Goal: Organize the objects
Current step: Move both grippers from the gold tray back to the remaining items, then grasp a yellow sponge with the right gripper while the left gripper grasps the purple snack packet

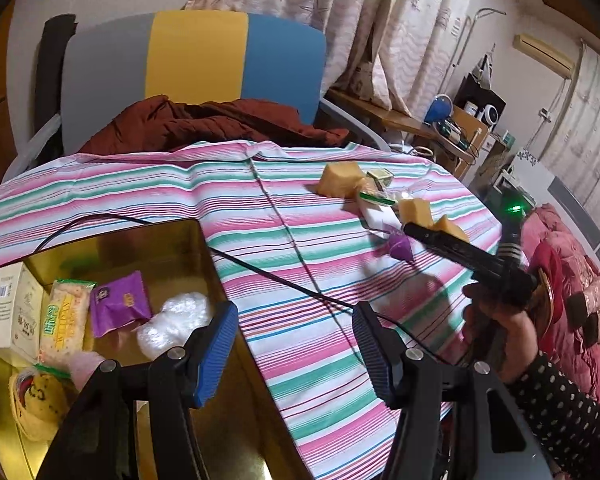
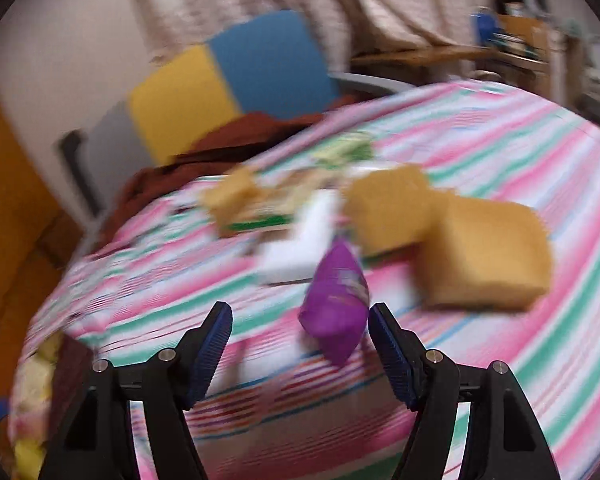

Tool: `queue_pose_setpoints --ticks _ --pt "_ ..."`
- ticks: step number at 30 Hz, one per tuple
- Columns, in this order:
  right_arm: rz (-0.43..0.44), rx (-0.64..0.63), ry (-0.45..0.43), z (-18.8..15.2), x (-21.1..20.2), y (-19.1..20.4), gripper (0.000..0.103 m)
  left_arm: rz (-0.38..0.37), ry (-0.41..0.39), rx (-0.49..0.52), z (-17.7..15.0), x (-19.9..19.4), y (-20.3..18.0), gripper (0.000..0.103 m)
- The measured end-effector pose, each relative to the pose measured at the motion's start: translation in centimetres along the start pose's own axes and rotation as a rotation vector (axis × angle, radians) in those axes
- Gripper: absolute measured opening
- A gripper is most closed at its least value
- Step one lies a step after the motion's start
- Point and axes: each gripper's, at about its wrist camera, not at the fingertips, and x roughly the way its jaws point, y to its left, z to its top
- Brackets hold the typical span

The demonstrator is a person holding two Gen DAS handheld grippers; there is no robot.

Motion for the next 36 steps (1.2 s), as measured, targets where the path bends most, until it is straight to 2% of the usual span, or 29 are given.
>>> queue_pose_setpoints --ticks 1,3,4,6,7,8,9,11,13,16,18,19,20,26,27,30,36 --pt "0.020 -0.019 -0.015 -0.1 -0.6 0.5 0.072 -0.001 0.002 0.005 0.0 0.2 -0.2 0.060" --pt "-0.007 -0.058 -0.074 0.2 -2.5 0.5 0.072 -0.002 0.007 0.010 0.2 0.4 -0.5 0.060" --pt "-0.045 -0.065 -0.111 0.5 -3.3 0.2 0.075 -0.003 0.009 0.010 0.2 0.5 -0.6 0.060" --pt "-0.181 -0.056 -0.184 1.5 -4.9 -1.8 0.085 -0.006 0.011 0.006 0.3 0.8 -0.8 0.060" --pt "-0.227 -0.050 -0.191 1.8 -5.1 -2.2 0.093 -0.008 0.014 0.005 0.4 1.0 -0.9 0.060" --pt "-0.290 -0.030 -0.192 2.3 -5.2 -3.4 0.096 -0.012 0.019 0.005 0.5 1.2 -1.0 0.060" --pt "-0.314 -0.010 -0.181 2.8 -5.0 -4.5 0.096 -0.014 0.022 0.005 0.7 1.4 -1.2 0.060" --pt "-0.344 0.023 -0.107 3.5 -3.6 -6.3 0.096 -0.019 0.027 0.009 0.9 1.7 -1.7 0.060" --pt "-0.370 0.036 -0.059 3.7 -2.3 -7.2 0.096 -0.021 0.033 0.021 1.4 2.2 -2.4 0.060" --pt "-0.379 0.040 -0.036 3.7 -0.7 -7.7 0.095 -0.026 0.046 0.041 1.8 2.9 -3.1 0.060" --pt "-0.417 0.039 -0.016 3.3 0.4 -7.7 0.088 -0.029 0.056 0.051 2.2 3.5 -3.6 0.060" --pt "-0.411 0.052 -0.009 3.2 0.8 -8.0 0.077 -0.033 0.063 0.059 2.4 3.9 -3.9 0.060" --pt "-0.394 0.084 -0.007 3.0 0.8 -8.4 0.075 -0.033 0.067 0.064 2.5 4.1 -4.2 0.060" --pt "-0.386 0.094 -0.091 2.0 -0.7 -7.6 0.071 -0.058 0.115 0.096 4.0 7.8 -7.0 0.060" --pt "-0.397 0.087 -0.111 1.7 -1.0 -7.2 0.071 -0.059 0.123 0.108 4.3 8.6 -7.7 0.061" --pt "-0.425 0.052 -0.158 1.6 -1.2 -6.5 0.071 -0.058 0.131 0.140 5.3 10.9 -9.5 0.071" --pt "-0.506 0.047 -0.244 1.1 -2.4 -5.8 0.072 -0.069 0.167 0.209 6.9 15.7 -12.8 0.075"
